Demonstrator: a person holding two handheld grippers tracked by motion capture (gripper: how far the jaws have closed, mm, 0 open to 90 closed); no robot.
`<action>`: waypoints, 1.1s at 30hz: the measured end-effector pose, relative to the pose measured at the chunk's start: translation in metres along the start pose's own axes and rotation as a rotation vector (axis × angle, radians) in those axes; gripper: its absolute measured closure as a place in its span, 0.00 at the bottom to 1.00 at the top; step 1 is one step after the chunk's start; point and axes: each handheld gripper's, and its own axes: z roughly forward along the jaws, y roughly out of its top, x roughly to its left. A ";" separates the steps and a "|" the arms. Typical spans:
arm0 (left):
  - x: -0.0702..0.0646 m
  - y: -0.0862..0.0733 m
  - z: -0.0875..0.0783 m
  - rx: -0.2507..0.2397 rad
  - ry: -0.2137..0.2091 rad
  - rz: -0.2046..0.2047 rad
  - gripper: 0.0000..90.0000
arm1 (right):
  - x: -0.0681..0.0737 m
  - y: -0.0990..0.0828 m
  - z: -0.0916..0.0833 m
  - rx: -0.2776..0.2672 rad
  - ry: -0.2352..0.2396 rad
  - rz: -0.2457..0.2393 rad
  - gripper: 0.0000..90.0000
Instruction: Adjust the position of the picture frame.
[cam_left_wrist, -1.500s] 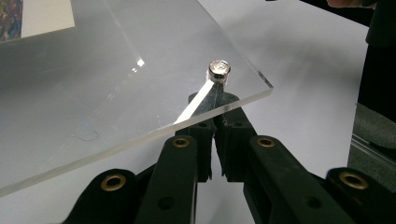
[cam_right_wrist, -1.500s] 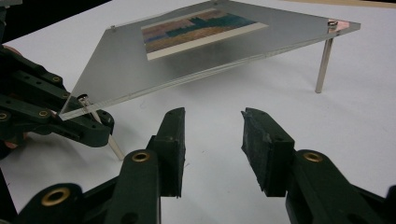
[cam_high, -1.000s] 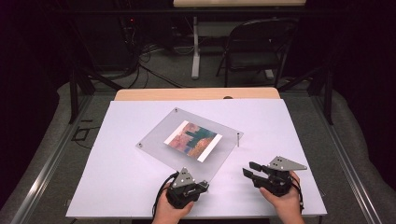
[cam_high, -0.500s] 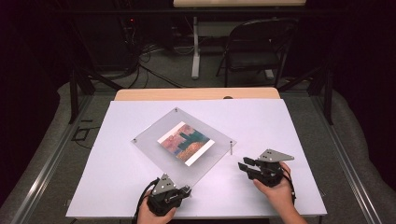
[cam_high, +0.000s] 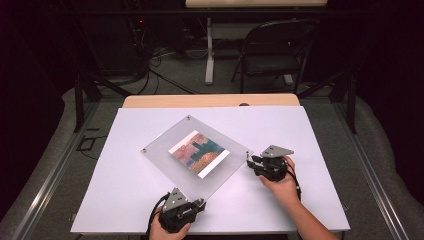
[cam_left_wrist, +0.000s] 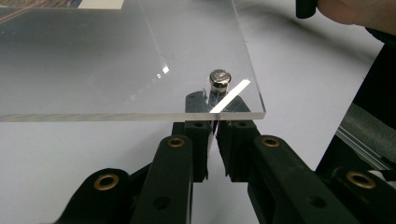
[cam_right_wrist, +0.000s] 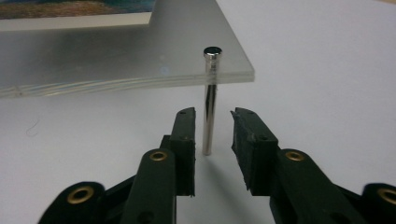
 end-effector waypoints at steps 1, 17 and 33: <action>0.000 0.000 0.001 0.002 0.003 0.006 0.91 | 0.000 0.001 0.003 0.006 0.007 0.005 0.79; -0.002 0.000 0.005 0.001 0.023 0.016 0.94 | 0.004 0.005 0.023 0.023 -0.001 0.018 0.93; -0.004 -0.002 0.007 0.001 0.037 -0.003 0.93 | 0.002 0.005 0.022 0.024 0.009 0.035 0.95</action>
